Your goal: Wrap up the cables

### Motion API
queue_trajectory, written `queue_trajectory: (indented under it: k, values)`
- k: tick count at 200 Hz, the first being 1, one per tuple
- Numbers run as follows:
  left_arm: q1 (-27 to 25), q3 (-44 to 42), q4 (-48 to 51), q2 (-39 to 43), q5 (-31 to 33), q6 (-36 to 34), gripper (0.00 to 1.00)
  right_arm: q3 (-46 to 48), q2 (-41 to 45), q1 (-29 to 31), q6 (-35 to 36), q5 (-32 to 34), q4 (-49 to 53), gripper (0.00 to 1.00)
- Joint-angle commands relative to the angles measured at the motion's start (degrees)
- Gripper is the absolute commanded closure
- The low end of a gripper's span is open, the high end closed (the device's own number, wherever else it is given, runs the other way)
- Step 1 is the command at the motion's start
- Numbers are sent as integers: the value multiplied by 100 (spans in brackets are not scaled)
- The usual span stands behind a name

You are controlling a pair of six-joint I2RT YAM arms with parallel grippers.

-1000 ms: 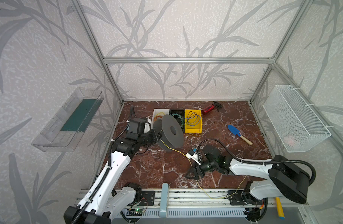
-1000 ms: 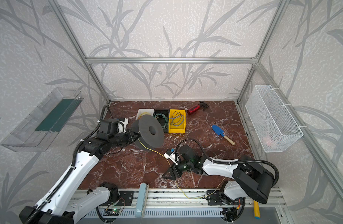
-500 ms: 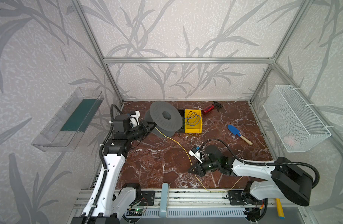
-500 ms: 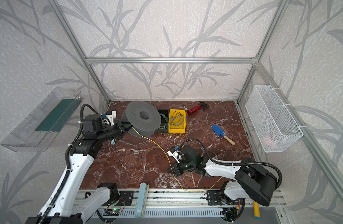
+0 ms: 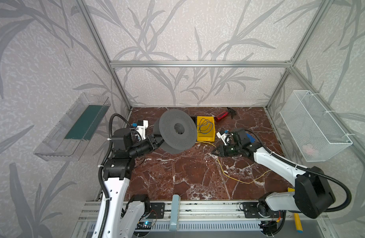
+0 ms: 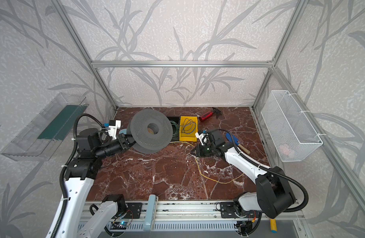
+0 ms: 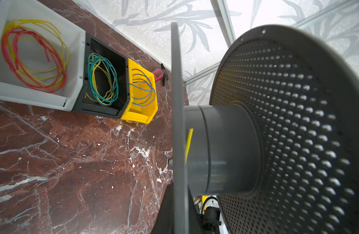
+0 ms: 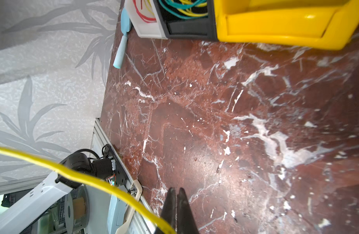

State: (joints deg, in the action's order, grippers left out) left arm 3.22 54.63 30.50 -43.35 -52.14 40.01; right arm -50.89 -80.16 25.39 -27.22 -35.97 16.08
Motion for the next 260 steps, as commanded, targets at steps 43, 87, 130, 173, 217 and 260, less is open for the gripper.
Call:
queue_trajectory:
  k: [43,87,130,173,217,260]
  values:
    - [-1341,558,2247,354,1095,-2240,100,-1224,-973,-454,815,457,1998,100]
    - [-2985,612,2530,-24,3339,-2447,100,-2433,-1241,-508,956,-153,2681,100]
    - [-4474,902,2976,-621,5319,-2612,100,-3165,-1019,-465,614,-1193,2880,100]
    - [-5489,1280,2941,-1861,7149,-2415,100,-3632,-734,-57,-317,-1734,1776,100]
    - [-5745,2004,2777,-2907,8172,-1693,100,-3972,-529,345,-1117,-2460,706,100]
    - [-5567,2519,2641,-3038,8930,-262,100,-3080,-160,882,-2439,-3012,-1251,100]
